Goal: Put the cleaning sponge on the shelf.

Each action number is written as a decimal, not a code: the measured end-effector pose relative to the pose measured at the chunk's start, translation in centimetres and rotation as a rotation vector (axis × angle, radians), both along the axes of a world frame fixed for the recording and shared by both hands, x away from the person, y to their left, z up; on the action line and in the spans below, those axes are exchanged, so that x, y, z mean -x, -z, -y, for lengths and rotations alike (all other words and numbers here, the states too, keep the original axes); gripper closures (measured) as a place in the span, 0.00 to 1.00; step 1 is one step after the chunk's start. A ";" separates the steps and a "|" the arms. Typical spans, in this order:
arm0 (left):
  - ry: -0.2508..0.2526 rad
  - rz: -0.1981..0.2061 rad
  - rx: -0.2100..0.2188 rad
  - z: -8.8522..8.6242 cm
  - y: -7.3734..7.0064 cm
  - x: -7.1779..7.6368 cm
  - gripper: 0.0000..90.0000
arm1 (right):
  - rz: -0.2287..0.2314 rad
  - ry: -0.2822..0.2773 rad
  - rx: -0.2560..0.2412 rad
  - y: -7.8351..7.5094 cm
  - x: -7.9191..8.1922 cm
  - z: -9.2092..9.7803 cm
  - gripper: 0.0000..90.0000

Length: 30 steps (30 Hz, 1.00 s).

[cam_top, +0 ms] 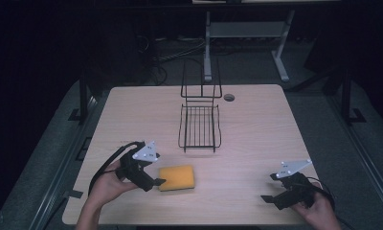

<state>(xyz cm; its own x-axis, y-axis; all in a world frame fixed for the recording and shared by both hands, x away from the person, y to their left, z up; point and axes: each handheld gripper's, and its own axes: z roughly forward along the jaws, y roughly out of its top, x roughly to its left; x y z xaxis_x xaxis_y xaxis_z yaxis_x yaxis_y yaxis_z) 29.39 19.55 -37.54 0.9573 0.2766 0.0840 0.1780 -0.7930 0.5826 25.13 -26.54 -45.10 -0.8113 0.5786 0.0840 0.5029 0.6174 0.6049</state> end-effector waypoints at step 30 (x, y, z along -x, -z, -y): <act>0.041 -0.091 -0.093 2.9 3.4 -1.9 0.17 | 0.007 -0.028 -0.012 -0.3 0.1 -0.6 0.16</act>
<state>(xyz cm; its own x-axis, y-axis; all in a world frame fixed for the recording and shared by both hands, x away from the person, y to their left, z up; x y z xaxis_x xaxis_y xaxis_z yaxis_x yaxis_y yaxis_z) 31.25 16.62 -40.95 0.9724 0.2324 0.0199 0.1932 -0.8506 0.4891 24.99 -25.95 -44.76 -0.8277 0.5547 0.0851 0.4814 0.6239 0.6156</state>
